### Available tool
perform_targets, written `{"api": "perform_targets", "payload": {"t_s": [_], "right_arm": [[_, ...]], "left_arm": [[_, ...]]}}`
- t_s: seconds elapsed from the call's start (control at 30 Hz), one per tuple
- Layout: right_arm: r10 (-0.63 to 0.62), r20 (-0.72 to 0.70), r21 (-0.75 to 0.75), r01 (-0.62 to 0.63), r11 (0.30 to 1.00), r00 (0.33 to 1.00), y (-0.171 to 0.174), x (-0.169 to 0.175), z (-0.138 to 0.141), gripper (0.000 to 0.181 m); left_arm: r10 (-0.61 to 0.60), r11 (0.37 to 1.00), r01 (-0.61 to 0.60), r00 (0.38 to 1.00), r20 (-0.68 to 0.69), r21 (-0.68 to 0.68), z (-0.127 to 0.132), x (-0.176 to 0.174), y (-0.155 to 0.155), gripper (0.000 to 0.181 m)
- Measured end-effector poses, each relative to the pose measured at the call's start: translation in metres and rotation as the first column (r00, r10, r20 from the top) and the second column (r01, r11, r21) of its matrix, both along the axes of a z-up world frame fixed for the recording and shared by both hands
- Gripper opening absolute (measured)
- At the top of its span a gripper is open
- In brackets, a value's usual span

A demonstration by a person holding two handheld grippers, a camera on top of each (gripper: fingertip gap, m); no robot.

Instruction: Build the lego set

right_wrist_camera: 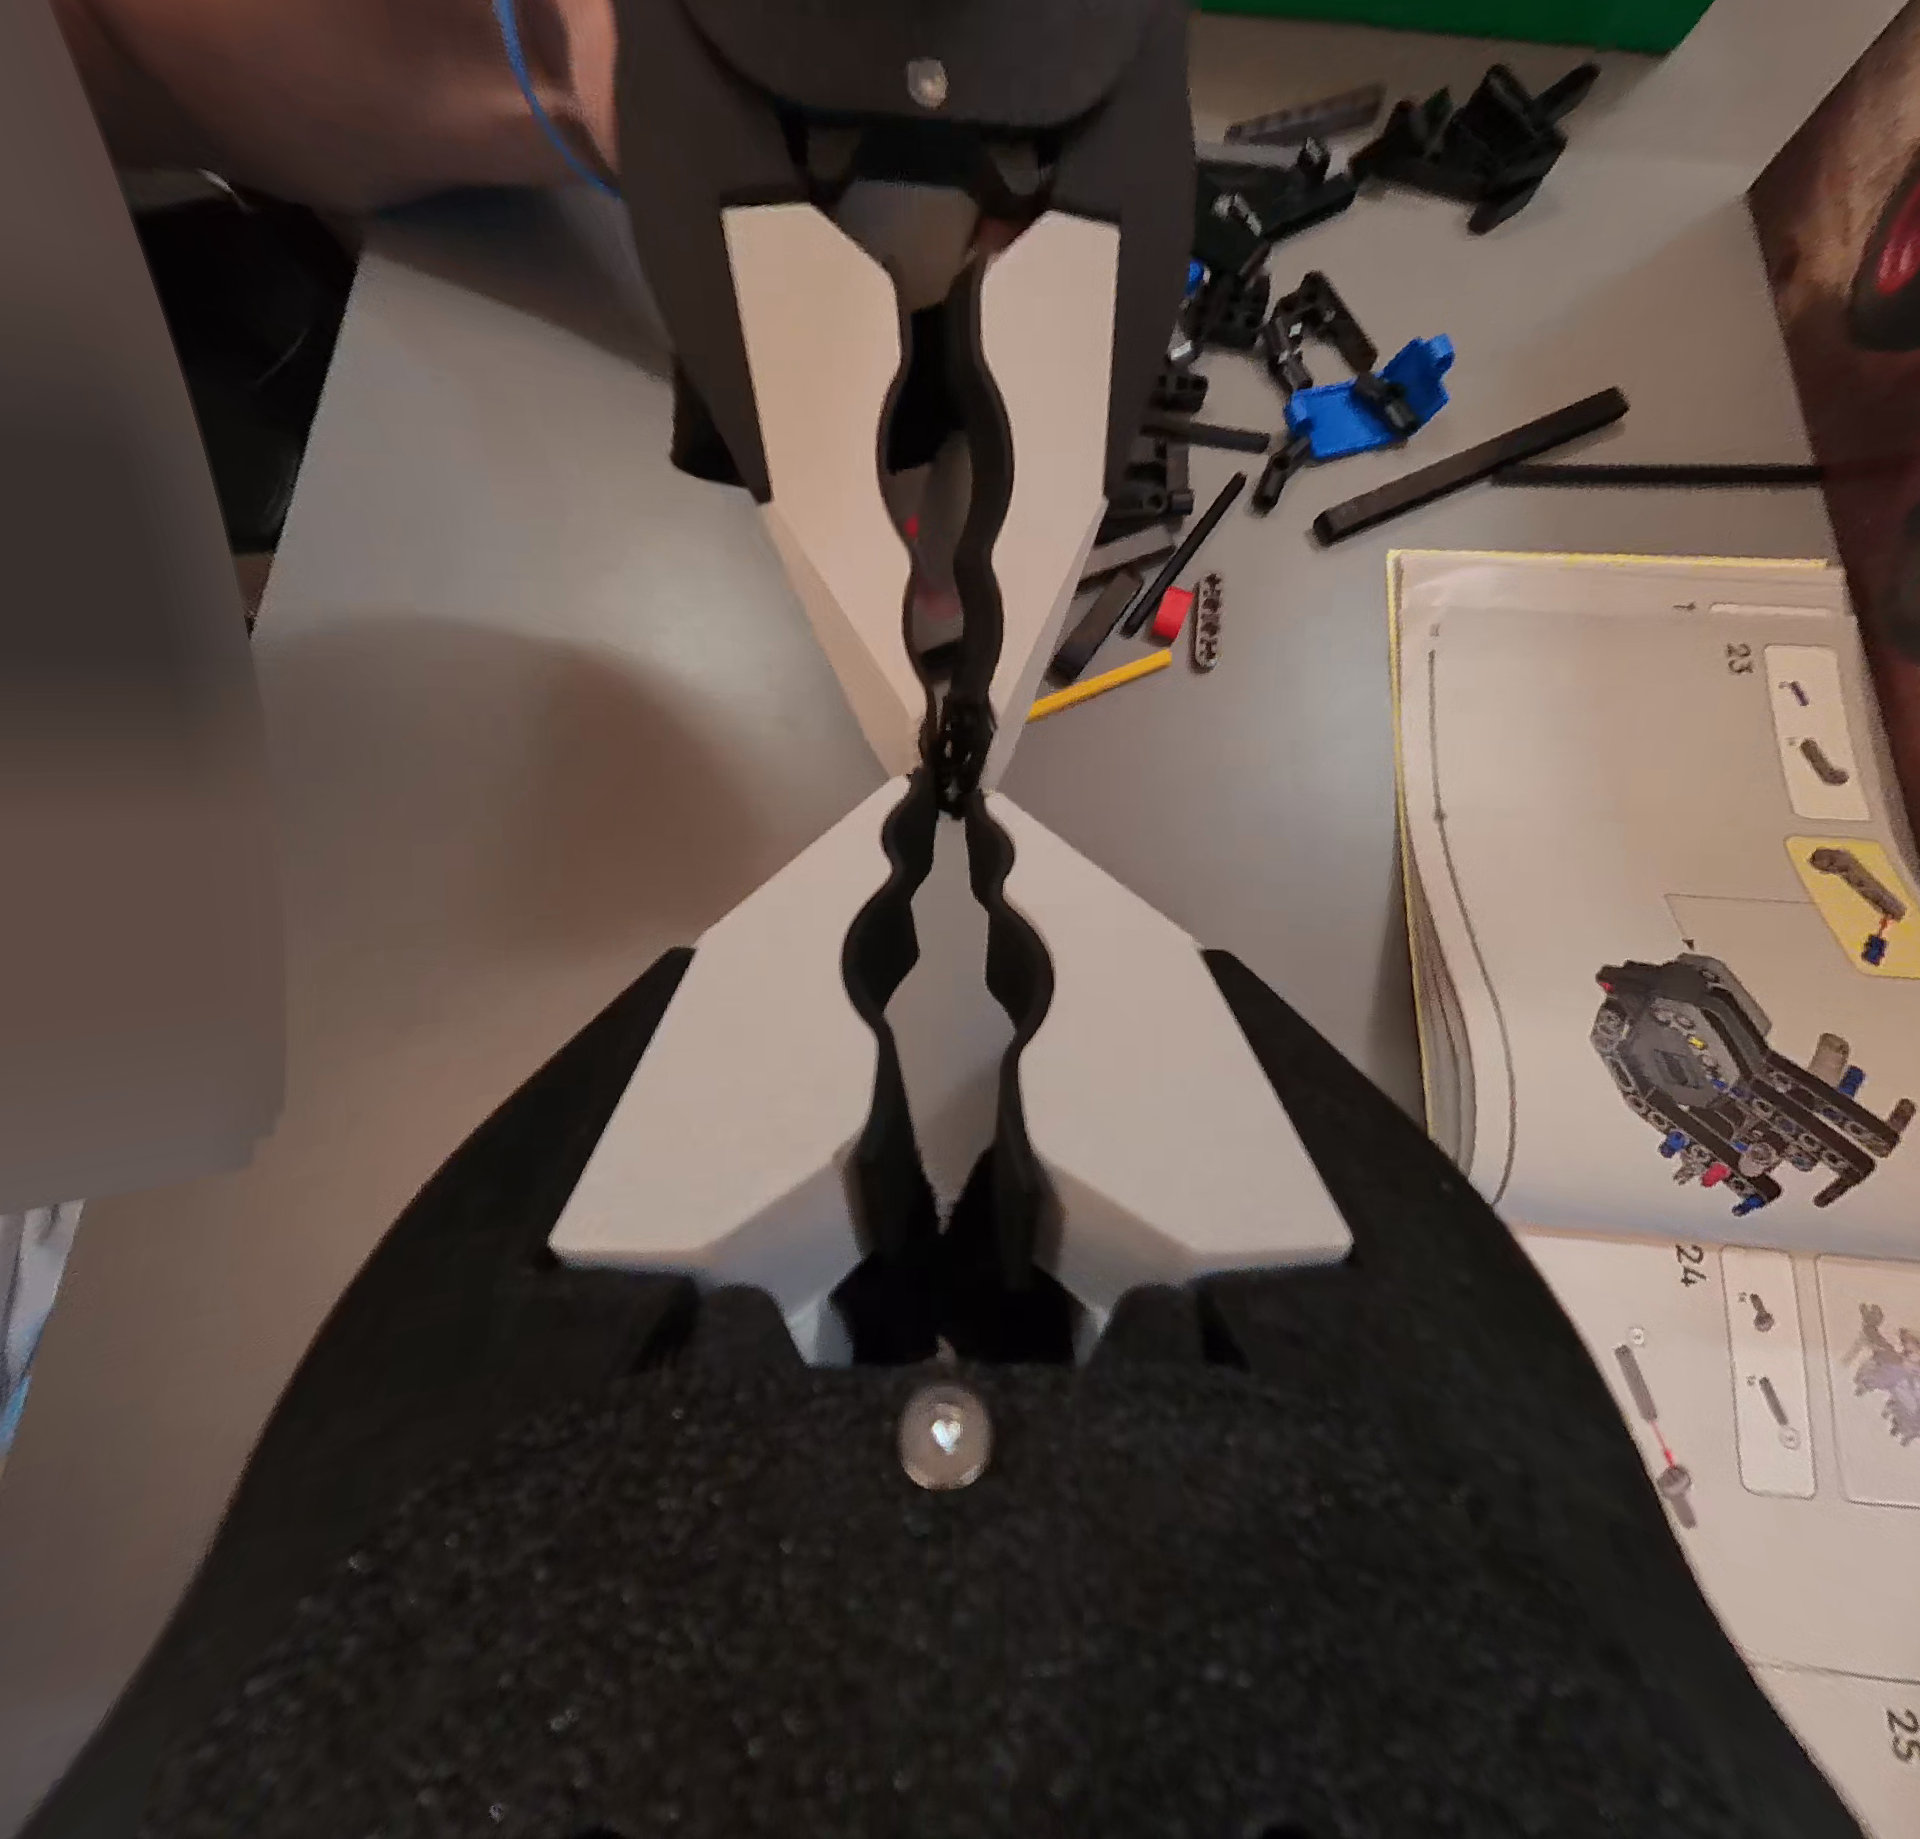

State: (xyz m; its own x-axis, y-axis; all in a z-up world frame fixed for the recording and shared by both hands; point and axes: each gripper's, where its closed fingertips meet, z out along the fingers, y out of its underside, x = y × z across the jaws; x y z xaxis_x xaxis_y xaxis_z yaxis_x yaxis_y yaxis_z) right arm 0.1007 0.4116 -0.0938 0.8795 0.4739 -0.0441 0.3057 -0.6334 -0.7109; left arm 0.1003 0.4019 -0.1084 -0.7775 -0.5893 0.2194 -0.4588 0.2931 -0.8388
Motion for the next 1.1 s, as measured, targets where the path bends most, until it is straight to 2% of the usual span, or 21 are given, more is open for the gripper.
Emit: {"api": "perform_targets", "payload": {"t_s": [0.13,0.23,0.37,0.53,0.6,0.7,0.87,0.93,1.1], "right_arm": [[0.000,0.011,0.071,-0.001,0.997,1.000,0.002,0.001,0.013,0.006],[0.012,0.102,0.097,-0.022,0.995,0.995,0.002,0.001,0.013,0.008],[0.042,0.104,0.061,-0.048,0.997,0.994,-0.001,-0.006,0.006,0.020],[0.045,0.234,0.053,-0.060,0.997,0.971,0.000,-0.006,-0.005,0.026],[0.025,0.305,0.049,-0.042,0.998,0.952,0.001,-0.002,-0.006,0.038],[-0.024,0.457,0.081,-0.015,0.997,0.889,0.002,0.009,-0.005,0.048],[-0.123,0.662,0.234,-0.048,0.971,0.739,0.008,0.012,0.012,0.045],[-0.133,0.716,0.249,-0.074,0.966,0.685,0.011,0.008,0.012,0.045],[-0.137,0.751,0.249,-0.084,0.965,0.646,0.017,0.006,0.010,0.042]], "left_arm": [[-0.018,0.989,0.015,1.000,-0.017,-0.150,0.015,0.000,-0.001,0.002],[-0.023,0.983,0.017,0.999,-0.035,-0.181,0.016,-0.001,-0.001,0.002],[-0.044,0.972,0.032,0.998,-0.046,-0.232,0.022,-0.003,-0.005,0.002],[-0.040,0.973,0.030,0.998,-0.039,-0.229,0.024,-0.003,-0.004,0.002],[-0.040,0.969,0.028,0.998,-0.043,-0.246,0.025,-0.003,-0.003,0.002],[-0.032,0.959,0.014,0.998,-0.059,-0.285,0.028,-0.001,-0.001,0.002],[-0.009,0.925,-0.037,0.993,-0.119,-0.379,0.031,0.005,0.004,0.002],[-0.011,0.912,-0.048,0.990,-0.141,-0.408,0.031,0.006,0.003,0.002],[-0.015,0.904,-0.058,0.986,-0.167,-0.423,0.029,0.006,0.000,0.002]]}}
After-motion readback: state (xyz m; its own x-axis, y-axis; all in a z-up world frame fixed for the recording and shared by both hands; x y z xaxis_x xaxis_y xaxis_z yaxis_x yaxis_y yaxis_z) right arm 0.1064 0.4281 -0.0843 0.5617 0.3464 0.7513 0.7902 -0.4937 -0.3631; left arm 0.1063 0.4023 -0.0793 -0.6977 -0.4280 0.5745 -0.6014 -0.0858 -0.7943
